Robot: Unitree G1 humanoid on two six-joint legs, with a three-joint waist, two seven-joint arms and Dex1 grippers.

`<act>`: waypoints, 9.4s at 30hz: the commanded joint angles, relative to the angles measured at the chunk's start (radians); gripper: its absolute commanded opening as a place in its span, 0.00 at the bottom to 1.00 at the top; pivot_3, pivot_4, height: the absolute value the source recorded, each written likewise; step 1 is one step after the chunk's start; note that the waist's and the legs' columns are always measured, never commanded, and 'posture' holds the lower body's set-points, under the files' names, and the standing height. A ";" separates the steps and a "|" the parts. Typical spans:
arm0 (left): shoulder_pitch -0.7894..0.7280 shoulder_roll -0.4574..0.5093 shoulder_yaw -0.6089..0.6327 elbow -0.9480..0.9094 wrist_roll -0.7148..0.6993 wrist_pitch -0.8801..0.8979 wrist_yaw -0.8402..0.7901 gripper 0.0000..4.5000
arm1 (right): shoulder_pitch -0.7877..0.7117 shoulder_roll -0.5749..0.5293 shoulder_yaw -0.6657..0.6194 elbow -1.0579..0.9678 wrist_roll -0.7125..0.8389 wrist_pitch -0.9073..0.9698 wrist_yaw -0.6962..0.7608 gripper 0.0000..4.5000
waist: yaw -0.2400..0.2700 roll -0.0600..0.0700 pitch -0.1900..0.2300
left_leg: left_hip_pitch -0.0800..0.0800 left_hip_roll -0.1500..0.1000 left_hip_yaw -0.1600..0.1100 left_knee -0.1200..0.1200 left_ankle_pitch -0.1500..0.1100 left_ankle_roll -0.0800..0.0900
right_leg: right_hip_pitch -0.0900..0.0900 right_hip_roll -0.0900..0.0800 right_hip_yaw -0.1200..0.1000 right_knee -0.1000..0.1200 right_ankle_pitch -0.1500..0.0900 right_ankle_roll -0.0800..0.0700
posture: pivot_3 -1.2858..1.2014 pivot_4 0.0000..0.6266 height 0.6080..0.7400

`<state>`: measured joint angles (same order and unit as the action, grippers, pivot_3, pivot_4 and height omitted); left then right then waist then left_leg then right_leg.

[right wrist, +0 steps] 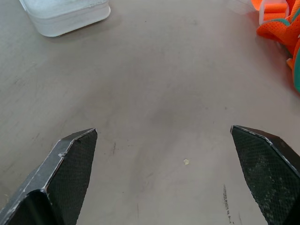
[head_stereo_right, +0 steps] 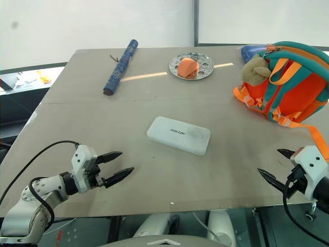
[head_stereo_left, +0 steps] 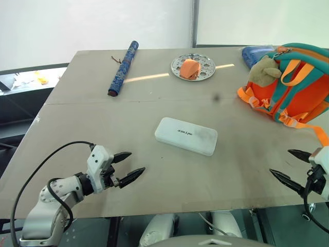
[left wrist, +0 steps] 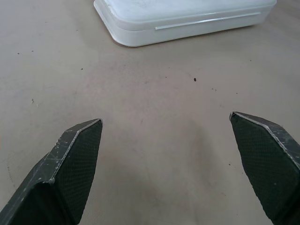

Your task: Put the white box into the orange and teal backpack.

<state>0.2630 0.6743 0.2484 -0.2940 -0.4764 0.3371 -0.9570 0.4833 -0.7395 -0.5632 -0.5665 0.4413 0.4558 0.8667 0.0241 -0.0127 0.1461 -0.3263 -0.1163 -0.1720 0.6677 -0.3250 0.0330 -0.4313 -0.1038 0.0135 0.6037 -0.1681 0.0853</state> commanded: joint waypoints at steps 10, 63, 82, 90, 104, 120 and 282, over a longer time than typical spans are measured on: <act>-0.172 -0.076 0.016 0.077 -0.047 0.015 0.079 1.00 | -0.071 0.045 0.067 -0.144 0.028 0.094 -0.155 0.83 | 0.009 0.000 0.000 | 0.000 0.001 0.000 0.000 0.000 -0.001 | 0.000 0.001 0.000 0.000 0.002 -0.002 | 0.52 0.24 0.95; -0.479 -0.069 0.152 0.162 -0.304 0.938 0.351 0.92 | -0.945 0.136 0.837 0.490 -0.330 0.088 -0.140 0.00 | -0.035 -0.003 0.002 | -0.002 0.003 0.000 -0.001 -0.001 -0.004 | -0.007 0.005 0.003 0.003 0.003 -0.004 | 0.52 0.24 0.95; -0.773 -0.273 0.023 0.420 -0.334 1.047 0.387 0.98 | -0.973 0.243 0.893 0.510 -0.366 0.022 -0.123 0.00 | -0.023 -0.003 0.001 | -0.002 0.002 -0.001 0.001 -0.001 -0.005 | -0.007 0.004 0.002 0.004 0.003 -0.004 | 0.52 0.24 0.95; -0.736 -0.295 0.065 0.379 -0.357 1.071 0.388 0.87 | -0.970 0.315 0.884 0.548 -0.393 0.013 -0.136 0.00 | -0.024 -0.003 0.001 | -0.002 0.001 -0.001 0.001 -0.001 -0.005 | -0.007 0.004 0.003 0.002 0.003 -0.004 | 0.52 0.24 0.95; -0.711 -0.347 0.157 0.346 -0.434 1.043 0.419 0.26 | -0.751 0.201 0.343 0.152 -0.188 0.270 -0.291 0.72 | -0.008 -0.003 0.001 | -0.004 0.000 -0.002 0.000 -0.001 -0.005 | -0.008 0.003 0.002 0.002 0.003 -0.004 | 0.52 0.24 0.95; -0.824 -0.362 0.061 0.427 -0.365 0.891 0.427 0.26 | -0.895 0.105 0.069 0.255 -0.058 0.495 -0.508 1.00 | -0.018 -0.004 0.002 | -0.002 0.001 0.004 0.001 -0.001 -0.005 | -0.006 0.003 0.006 0.003 0.003 -0.003 | 0.52 0.24 0.95; -0.894 -0.002 0.076 0.085 -0.638 0.827 -0.025 0.99 | -1.022 0.125 0.597 0.227 0.133 0.076 0.044 0.00 | -0.035 -0.002 0.003 | -0.020 0.014 0.000 0.005 0.001 -0.009 | -0.018 0.011 -0.016 -0.010 0.019 -0.015 | 0.52 0.24 0.95</act>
<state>-0.6241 0.6779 0.2967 -0.1524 -1.0555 1.1528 -1.0224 -0.5200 -0.6170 0.0340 -0.3345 0.5811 0.5549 0.9031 -0.0106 -0.0146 0.1491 -0.3460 -0.1026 -0.1721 0.6729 -0.3243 0.0243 -0.4492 -0.0931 -0.0023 0.5934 -0.1492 0.0701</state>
